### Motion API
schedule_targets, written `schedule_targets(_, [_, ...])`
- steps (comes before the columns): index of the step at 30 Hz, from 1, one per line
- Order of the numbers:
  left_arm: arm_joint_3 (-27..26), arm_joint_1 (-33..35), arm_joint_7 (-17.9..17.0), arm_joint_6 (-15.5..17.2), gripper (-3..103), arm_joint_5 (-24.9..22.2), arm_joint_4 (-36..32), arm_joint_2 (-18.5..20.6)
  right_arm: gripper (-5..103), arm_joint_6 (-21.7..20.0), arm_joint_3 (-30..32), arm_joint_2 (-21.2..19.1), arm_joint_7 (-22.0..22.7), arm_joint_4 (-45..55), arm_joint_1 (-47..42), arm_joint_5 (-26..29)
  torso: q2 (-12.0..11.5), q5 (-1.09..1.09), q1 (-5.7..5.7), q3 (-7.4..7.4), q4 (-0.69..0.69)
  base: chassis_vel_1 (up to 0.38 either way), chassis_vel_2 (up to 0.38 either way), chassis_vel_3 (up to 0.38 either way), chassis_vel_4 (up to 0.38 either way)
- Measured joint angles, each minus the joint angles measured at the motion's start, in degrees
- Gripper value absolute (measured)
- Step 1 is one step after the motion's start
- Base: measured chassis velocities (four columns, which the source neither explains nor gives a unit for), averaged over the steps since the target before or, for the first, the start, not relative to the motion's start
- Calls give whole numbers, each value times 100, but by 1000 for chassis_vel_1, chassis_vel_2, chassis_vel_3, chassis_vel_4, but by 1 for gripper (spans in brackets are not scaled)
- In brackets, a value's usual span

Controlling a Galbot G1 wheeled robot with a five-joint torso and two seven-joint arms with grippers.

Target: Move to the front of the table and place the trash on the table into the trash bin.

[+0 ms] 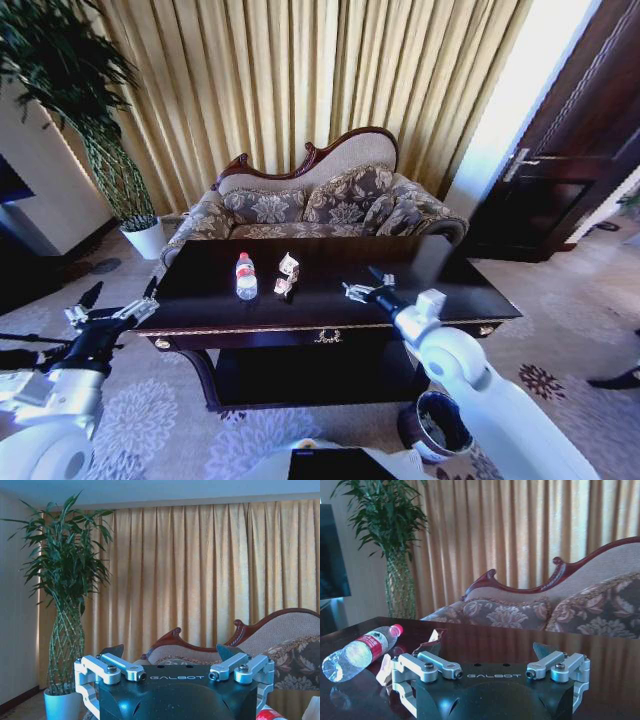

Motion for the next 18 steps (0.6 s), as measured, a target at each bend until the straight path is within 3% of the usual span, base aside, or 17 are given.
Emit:
schedule_targets(10, [-76, 45, -69, 78, 100, 43, 0, -204, 100, -158, -1403, 55, 202, -770, 1694, 406, 0, 0, 0, 0, 1, 0, 0, 0, 0])
schedule_targets(17, [-172, 84, -78, 50, 100, 60, 0, -265, 100, -270, -1990, 154, 289, -1085, 2376, 540, 0, -1, 0, 0, 0, 0, 0, 0, 0])
schedule_targets(18, [-174, 134, -80, 17, 100, 103, 0, -392, 100, -282, -2380, 297, 361, -1327, 2769, 544, -1, -1, 1, 0, 1, 0, 0, 0, 0])
